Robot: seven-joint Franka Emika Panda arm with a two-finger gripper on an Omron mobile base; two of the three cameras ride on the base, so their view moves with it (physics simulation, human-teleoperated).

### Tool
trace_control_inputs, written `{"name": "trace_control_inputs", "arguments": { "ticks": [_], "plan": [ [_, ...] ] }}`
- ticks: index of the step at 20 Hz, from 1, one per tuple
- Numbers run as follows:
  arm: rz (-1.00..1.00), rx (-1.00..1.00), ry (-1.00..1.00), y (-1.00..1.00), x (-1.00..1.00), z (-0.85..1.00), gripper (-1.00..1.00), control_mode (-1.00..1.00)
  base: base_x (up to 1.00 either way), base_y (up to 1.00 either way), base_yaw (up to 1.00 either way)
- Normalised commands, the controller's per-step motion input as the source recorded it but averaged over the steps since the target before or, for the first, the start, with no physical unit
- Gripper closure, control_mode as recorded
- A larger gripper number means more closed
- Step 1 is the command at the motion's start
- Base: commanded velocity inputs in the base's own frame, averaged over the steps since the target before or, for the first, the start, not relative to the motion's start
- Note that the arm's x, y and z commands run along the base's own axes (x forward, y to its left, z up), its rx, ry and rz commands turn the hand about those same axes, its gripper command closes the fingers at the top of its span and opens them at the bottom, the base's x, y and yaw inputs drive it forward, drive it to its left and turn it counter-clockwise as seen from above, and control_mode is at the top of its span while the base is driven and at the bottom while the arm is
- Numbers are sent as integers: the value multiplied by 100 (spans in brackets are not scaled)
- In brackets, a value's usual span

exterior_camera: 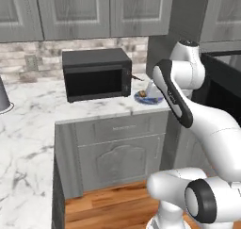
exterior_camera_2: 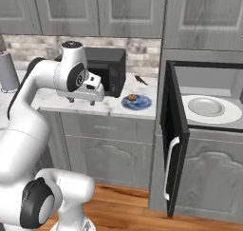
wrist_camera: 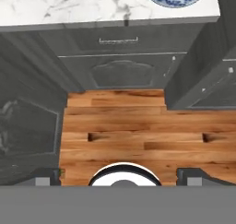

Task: Pick the mushroom from the counter and place it in the microwave.

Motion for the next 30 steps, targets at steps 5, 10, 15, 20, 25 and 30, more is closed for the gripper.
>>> {"name": "trace_control_inputs", "arguments": {
  "ticks": [5, 10, 15, 20, 25, 30],
  "plan": [
    [0, 0, 0, 0, 0, 0, -100, 100, 93, 0, 0],
    [0, 0, 0, 0, 0, 0, -100, 100, 82, -1, 0],
    [0, 0, 0, 0, 0, 0, -100, 100, 53, -10, 0],
    [0, 0, 0, 0, 0, 0, -100, 100, 8, -14, 0],
    [-8, -1, 3, -8, 4, -7, -100, -100, -3, -7, -3],
    [-33, 0, 11, -63, 35, -22, -100, -100, 0, 0, 0]
  ]
}}
